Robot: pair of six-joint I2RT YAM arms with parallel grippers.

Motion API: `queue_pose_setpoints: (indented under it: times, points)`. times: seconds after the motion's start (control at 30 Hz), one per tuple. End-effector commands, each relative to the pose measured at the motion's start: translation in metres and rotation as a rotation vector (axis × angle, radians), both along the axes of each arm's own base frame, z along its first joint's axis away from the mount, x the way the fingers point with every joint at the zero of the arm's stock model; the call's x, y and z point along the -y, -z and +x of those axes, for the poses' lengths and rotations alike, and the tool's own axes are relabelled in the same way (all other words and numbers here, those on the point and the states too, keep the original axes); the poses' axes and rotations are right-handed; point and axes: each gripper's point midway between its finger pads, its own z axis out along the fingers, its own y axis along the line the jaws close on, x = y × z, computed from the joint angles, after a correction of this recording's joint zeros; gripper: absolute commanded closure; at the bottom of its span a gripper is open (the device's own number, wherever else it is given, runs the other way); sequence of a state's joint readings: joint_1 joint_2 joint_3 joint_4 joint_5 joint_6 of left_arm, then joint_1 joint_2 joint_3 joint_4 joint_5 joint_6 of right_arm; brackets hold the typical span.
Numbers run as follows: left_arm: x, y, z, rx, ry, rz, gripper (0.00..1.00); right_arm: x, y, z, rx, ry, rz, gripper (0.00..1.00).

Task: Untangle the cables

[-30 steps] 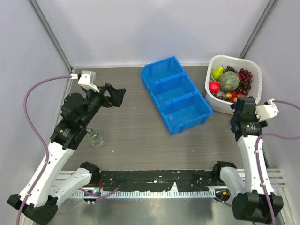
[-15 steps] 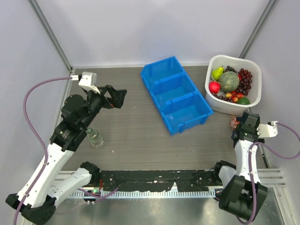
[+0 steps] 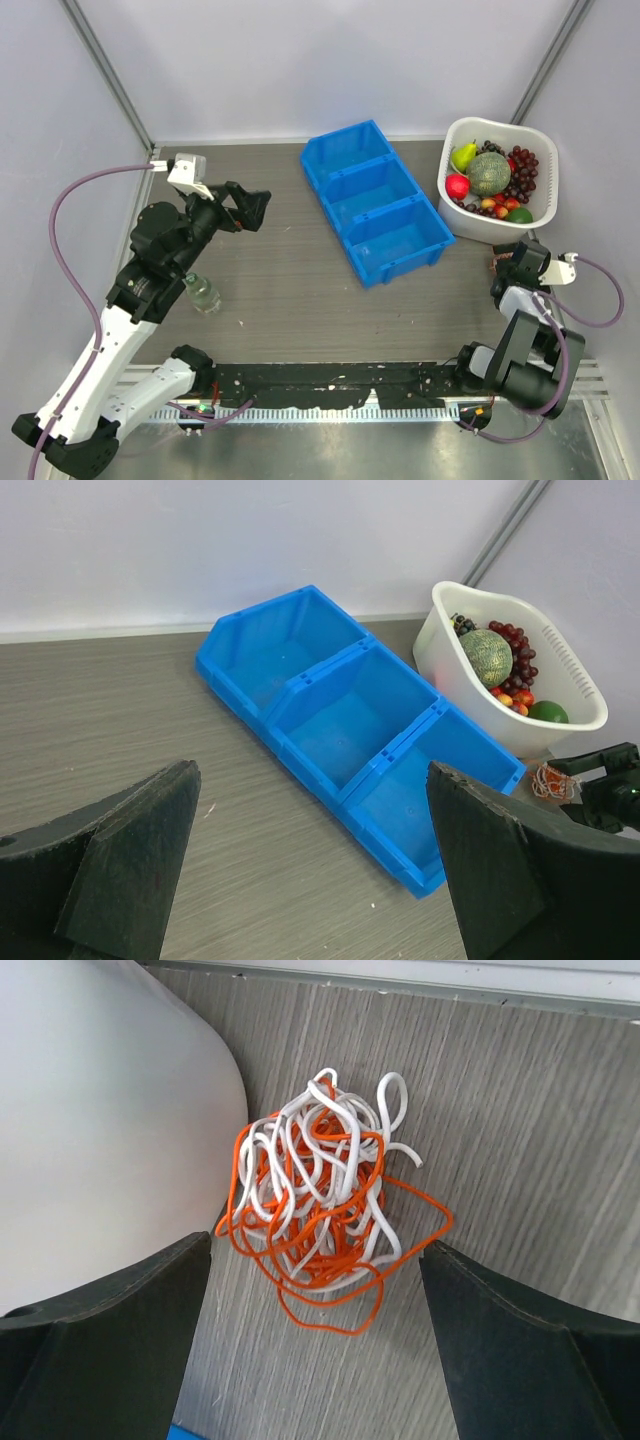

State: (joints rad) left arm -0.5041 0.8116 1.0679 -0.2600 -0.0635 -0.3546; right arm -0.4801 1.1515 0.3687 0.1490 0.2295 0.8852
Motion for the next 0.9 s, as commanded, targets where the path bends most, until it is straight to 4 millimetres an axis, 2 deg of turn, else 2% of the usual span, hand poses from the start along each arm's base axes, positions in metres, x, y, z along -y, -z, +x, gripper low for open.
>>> queue_pose_setpoints:
  times: [0.0, 0.1, 0.2, 0.27, 0.33, 0.37, 0.4, 0.43, 0.63, 0.67, 0.73, 0.77, 0.8, 0.83, 0.87]
  points:
    - [0.002, -0.01, 0.0, 0.04, 0.012, -0.006, 0.0, 0.013, -0.008, 0.02, 0.096, 0.032, -0.013, 0.12]
    - [0.004, -0.01, 0.0, 0.036, 0.019, -0.007, 0.0, 0.017, 0.002, 0.024, 0.08, 0.055, 0.01, 0.17]
    - [0.004, -0.009, 0.0, 0.034, 0.019, -0.006, 0.0, 0.029, 0.014, 0.02, 0.024, 0.127, 0.012, 0.21]
    - [0.005, -0.008, 0.001, 0.03, 0.018, -0.006, 0.0, 0.031, 0.022, 0.019, -0.021, 0.144, 0.032, 0.29]
    - [0.006, -0.008, 0.001, 0.029, 0.023, -0.008, 0.0, 0.026, 0.027, 0.023, -0.051, 0.112, 0.062, 0.41]
    - [0.006, -0.007, 0.001, 0.028, 0.026, -0.008, 0.0, 0.021, 0.029, 0.025, -0.054, 0.077, 0.075, 0.61]
    - [0.007, -0.007, 0.002, 0.025, 0.024, -0.006, 0.0, 0.017, 0.033, 0.022, -0.065, 0.062, 0.082, 0.73]
    - [0.006, -0.006, 0.002, 0.023, 0.023, -0.006, 0.0, 0.011, 0.034, 0.023, -0.055, 0.041, 0.099, 0.91]
    - [0.008, -0.007, 0.001, 0.026, 0.038, -0.005, 0.0, -0.022, 0.034, -0.004, -0.106, -0.031, 0.153, 0.94]
    - [0.009, -0.005, 0.002, 0.02, 0.038, -0.002, 0.0, -0.032, 0.027, -0.007, -0.106, -0.072, 0.139, 0.94]
    - [0.01, -0.005, 0.002, 0.016, 0.044, -0.001, 0.0, -0.055, 0.027, -0.024, -0.173, -0.125, 0.147, 0.94]
    - [0.011, -0.005, 0.002, 0.016, 0.046, 0.0, 0.0, -0.059, 0.023, -0.028, -0.18, -0.136, 0.131, 0.94]
    - [0.011, -0.005, 0.002, 0.015, 0.049, -0.001, 0.0, -0.073, 0.016, -0.036, -0.2, -0.181, 0.114, 0.95]
    - [0.012, -0.005, 0.002, 0.015, 0.05, -0.001, 0.0, -0.091, 0.02, -0.046, -0.251, -0.237, 0.123, 0.95]
    - [0.011, -0.004, 0.002, 0.016, 0.05, -0.001, 0.0, -0.096, 0.008, -0.046, -0.214, -0.261, 0.101, 0.97]
